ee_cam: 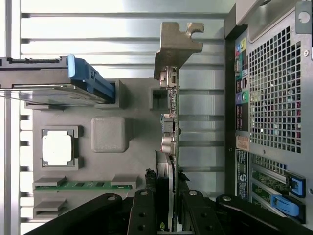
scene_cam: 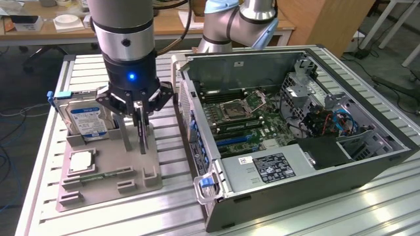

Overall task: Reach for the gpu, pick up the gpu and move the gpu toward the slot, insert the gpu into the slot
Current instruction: 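Pick up the gpu and move the gpu toward the slot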

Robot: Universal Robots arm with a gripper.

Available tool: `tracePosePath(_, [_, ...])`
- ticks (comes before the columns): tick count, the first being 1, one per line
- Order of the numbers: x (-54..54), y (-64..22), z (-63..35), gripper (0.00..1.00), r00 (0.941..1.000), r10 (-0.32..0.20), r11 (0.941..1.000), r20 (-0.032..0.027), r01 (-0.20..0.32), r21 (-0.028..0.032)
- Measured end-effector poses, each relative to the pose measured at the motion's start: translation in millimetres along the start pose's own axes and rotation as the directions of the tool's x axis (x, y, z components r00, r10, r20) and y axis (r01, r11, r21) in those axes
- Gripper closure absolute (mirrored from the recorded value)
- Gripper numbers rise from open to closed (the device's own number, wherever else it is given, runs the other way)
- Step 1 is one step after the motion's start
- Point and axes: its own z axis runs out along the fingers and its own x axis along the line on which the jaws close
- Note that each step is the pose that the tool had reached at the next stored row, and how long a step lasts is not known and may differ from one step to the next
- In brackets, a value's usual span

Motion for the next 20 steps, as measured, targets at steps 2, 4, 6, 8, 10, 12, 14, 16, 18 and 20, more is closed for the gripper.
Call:
tracePosePath(2, [0.0,0.1,-2.0,0.74,1.0,0.0,1.0,-0.0001,0.0,-0.0003])
tracePosePath(4, [0.0,0.3,-4.2,0.74,1.0,0.0,1.0,0.0,0.0,-0.0007])
tracePosePath(6, [0.1,0.5,-6.3,0.74,1.0,0.0,1.0,-0.0001,0.0,-0.0012])
tracePosePath(8, [0.1,0.6,-8.1,0.74,1.0,0.0,1.0,0.0,0.0,-0.0016])
tracePosePath(10, [0.1,0.8,-10.0,0.74,1.0,0.0,1.0,-0.0001,0.0,-0.0018])
tracePosePath(12, [0.1,0.9,-11.9,0.74,1.0,0.0,1.0,-0.0001,0.0,-0.0019])
tracePosePath(14, [0.1,1.1,-14.0,0.74,1.0,0.0,1.0,-0.0001,0.0,-0.0021])
tracePosePath(16, [0.1,1.3,-16.3,0.74,1.0,0.0,1.0,0.0,0.0,-0.0023])
tracePosePath(18, [0.2,1.5,-18.4,0.74,1.0,0.0,1.0,-0.0001,0.0,-0.0025])
tracePosePath(20, [0.2,1.7,-20.7,0.74,1.0,-0.001,1.0,-0.0001,0.001,-0.0029])
